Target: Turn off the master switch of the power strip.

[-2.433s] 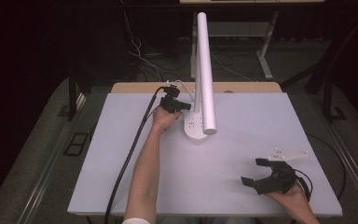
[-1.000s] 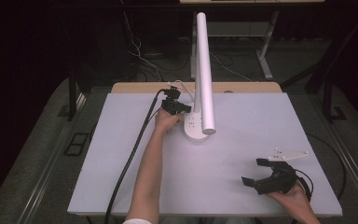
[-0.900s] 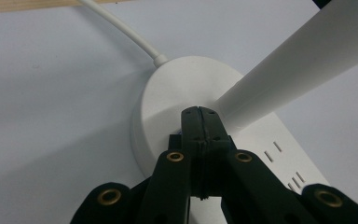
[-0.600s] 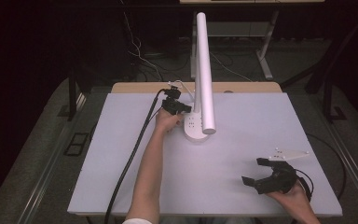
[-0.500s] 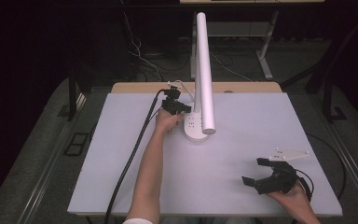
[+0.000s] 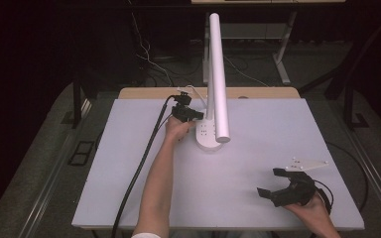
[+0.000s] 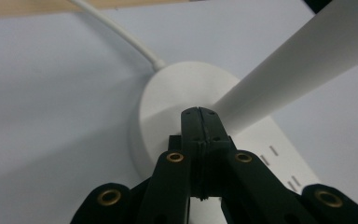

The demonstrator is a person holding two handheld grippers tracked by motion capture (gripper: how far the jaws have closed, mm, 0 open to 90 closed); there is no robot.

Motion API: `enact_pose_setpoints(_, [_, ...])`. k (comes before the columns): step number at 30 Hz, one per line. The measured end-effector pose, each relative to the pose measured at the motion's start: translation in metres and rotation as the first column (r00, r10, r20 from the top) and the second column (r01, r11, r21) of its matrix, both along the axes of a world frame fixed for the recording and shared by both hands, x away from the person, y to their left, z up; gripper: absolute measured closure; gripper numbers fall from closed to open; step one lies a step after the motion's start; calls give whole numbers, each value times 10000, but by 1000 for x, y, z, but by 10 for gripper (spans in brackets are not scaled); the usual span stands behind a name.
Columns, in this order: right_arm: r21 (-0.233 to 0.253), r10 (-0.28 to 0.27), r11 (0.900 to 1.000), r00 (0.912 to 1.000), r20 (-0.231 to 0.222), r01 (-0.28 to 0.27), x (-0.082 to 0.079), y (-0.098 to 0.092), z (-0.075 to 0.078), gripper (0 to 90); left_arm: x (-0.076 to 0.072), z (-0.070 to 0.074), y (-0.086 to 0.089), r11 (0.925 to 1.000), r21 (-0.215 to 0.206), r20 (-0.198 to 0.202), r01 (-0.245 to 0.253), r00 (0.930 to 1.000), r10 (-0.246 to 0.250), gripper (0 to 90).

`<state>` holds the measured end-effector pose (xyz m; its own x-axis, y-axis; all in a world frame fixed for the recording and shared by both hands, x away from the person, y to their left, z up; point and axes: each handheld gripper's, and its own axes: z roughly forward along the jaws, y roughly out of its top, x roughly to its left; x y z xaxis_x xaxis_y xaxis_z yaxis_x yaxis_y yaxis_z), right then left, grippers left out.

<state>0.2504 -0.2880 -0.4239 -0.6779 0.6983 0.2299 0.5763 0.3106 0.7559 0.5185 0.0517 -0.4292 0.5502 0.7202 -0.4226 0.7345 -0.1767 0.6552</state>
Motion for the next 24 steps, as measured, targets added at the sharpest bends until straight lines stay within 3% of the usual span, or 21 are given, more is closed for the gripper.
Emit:
enact_pose_setpoints(2, [64, -42, 10000, 10000, 11, 42, 0, -1, 0, 0, -1, 2, 0, 9989, 447, 604, 120, 9981, -147, 900])
enact_pose_setpoints(3, [64, -42, 10000, 10000, 11, 42, 0, -1, 0, 0, -1, 2, 1, 9985, 534, 665, 109, 9977, -144, 900])
enact_pose_setpoints(4, [79, -37, 10000, 10000, 45, 37, 0, -2, 0, 0, -1, 3, 5, 9957, 834, 675, 393, 9967, -450, 900])
enact_pose_setpoints(6, [152, -99, 9998, 9999, 19, 99, 1, -4, 0, 0, -2, 3, 6, 9986, 454, 690, 270, 9972, -301, 900])
enact_pose_setpoints(11, [119, -107, 9999, 9999, 17, 106, 2, -4, 0, 0, -3, 7, 8, 9988, 261, 842, 410, 9955, -430, 900])
enact_pose_setpoints(15, [153, -150, 9998, 9999, 11, 150, 1, -5, 0, 0, -7, 15, 10, 9976, 492, 1334, 488, 9895, -550, 900])
enact_pose_setpoints(21, [140, -145, 9998, 9999, 37, 144, 1, -4, 1, 0, -14, 26, 19, 9944, 804, 1575, 691, 9842, -811, 897])
enact_pose_setpoints(24, [147, -168, 9998, 9998, 60, 167, 1, -4, 1, 0, -17, 30, 25, 9953, 649, 1659, 719, 9827, -819, 873])
